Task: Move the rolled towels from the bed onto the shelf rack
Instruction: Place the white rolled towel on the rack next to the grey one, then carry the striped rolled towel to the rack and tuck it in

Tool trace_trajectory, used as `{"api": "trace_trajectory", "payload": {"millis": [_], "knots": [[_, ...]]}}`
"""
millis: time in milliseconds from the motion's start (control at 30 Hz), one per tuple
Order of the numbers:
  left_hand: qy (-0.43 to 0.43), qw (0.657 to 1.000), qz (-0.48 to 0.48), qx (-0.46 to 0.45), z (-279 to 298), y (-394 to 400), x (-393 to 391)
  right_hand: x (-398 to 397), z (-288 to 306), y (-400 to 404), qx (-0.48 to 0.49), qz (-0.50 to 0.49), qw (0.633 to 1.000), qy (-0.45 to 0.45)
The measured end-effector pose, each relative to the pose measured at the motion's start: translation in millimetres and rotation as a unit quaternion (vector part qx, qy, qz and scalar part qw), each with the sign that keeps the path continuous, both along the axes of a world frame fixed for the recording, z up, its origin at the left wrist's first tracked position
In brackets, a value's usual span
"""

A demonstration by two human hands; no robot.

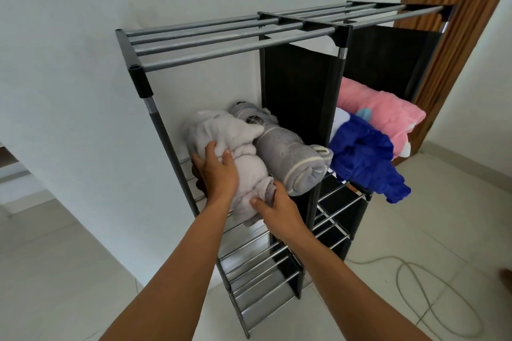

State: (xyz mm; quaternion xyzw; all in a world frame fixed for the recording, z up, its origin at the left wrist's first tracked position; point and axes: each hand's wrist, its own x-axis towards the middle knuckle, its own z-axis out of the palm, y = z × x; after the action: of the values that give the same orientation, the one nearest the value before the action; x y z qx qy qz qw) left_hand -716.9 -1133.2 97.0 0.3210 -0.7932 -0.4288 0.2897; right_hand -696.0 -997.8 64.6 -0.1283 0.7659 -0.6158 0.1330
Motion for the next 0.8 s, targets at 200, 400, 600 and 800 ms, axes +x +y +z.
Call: {"api": "trace_trajectory", "payload": {"millis": [200,400,600,800], "knots": [[0.175,0.956,-0.132,-0.197,5.9,79.0,28.6,20.2,-32.8,54.2,0.057,-0.038,0.994,-0.088],[0.011,0.849,-0.525,-0.065,-53.7,202.8,46.4,83.5,-82.0,198.7,0.128,-0.217,0.949,-0.191],[-0.388,0.532,-0.733,-0.167,-125.9,345.2,84.2,204.8,-78.6,345.2,0.043,-0.438,0.856,-0.269],[-0.316,0.468,-0.813,-0.143,-118.4,526.5,183.1,390.9,-84.4,459.1,-0.058,-0.665,0.707,-0.235]]}}
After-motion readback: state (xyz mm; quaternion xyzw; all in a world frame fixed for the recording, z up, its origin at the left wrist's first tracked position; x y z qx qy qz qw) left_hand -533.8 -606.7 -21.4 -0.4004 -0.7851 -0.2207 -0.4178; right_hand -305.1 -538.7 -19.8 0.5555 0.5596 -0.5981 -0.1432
